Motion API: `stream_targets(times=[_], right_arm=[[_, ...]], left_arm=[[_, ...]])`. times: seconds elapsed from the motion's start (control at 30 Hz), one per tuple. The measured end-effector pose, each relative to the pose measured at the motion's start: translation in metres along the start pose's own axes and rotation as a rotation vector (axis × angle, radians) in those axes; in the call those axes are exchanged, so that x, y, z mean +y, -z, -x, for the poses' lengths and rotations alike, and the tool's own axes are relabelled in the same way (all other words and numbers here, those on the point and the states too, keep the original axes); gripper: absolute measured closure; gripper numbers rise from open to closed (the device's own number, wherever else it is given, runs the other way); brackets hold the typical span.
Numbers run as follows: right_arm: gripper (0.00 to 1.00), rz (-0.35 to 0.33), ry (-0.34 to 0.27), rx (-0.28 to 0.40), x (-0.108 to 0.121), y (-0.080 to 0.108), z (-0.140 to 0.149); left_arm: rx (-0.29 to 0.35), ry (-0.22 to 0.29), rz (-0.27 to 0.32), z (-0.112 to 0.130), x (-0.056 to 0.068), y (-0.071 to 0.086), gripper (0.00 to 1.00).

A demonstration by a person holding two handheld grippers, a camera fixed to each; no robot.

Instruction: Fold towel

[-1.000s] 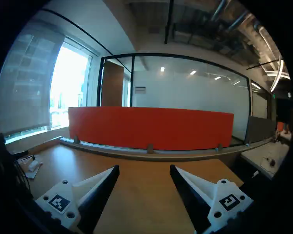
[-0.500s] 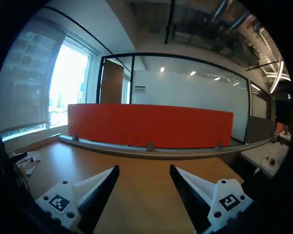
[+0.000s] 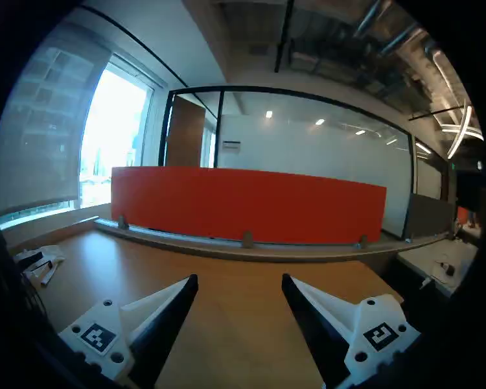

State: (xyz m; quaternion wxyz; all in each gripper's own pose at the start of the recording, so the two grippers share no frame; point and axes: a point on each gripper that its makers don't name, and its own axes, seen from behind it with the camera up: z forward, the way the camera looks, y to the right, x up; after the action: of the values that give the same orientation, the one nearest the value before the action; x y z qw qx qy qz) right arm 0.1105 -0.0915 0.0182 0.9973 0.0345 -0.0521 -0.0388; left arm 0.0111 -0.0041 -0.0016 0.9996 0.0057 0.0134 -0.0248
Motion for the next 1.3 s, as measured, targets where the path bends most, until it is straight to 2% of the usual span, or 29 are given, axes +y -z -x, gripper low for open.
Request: stream_targets(times=[0.5,0.8,1.3], right_arm=[[0.0,-0.004,0.01,-0.007,-0.003,-0.003,0.006],[0.0,0.0,0.017,-0.008,0.001,-0.003,0.007],[0.0,0.03,-0.023,0.042,0.032,0.004,-0.01]], left_arm=[[-0.011,-0.04,0.001,0.01,0.0,-0.001,0.07],[-0.023,-0.044,-0.007,0.011,-0.002,-0.002,0.07],[-0.025,-0.049,-0.007,0.011,-0.001,-0.002,0.07]])
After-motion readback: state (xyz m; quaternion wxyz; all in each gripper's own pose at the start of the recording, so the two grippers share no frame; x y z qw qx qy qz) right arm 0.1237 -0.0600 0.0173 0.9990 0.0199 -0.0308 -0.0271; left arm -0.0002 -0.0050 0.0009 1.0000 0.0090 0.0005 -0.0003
